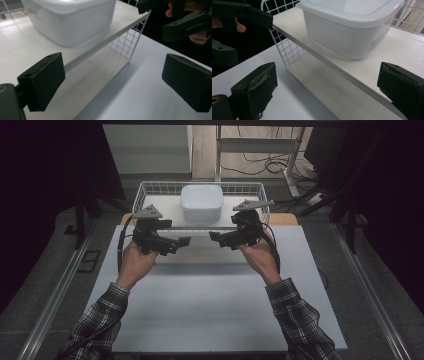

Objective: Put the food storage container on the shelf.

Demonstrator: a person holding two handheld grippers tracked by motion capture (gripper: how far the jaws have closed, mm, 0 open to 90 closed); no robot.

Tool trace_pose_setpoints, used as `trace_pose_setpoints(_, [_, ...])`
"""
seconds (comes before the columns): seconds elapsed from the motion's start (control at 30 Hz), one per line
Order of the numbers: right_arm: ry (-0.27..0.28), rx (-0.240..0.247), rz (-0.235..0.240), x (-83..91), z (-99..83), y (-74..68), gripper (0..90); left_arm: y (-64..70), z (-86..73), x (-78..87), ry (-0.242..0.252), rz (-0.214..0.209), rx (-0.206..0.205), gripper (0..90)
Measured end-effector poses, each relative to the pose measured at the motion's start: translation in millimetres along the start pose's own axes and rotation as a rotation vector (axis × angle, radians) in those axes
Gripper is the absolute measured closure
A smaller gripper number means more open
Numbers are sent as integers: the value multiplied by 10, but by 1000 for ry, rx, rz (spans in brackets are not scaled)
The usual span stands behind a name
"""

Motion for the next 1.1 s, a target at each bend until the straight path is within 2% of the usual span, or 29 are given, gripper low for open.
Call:
trace_pose_setpoints(0.37, [-10,29,20,43,-159,-62,27,166,-177,-31,-5,-49,7,45])
trace_pose_setpoints(0.67, [-9,41,34,90,-314,-124,27,318,-326,-63,-39,-40,-21,46])
trace_pose_setpoints(0.9, [-27,52,41,86,-488,-146,16,391,-477,-110,-53,-50,-11,47])
trace_pose_setpoints(1.1, [-43,52,41,70,-670,-93,0,423,-660,-143,-71,-56,3,47])
Point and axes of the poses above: each handheld gripper's, and its own axes: x roughly backward along the jaws, z roughly out of its top, y roughly to its right, the point moved 8 cm from there along -x, roughly forward along the jaws, and after that the axes turned 10 degrees about -x, right-handed, at the moved point
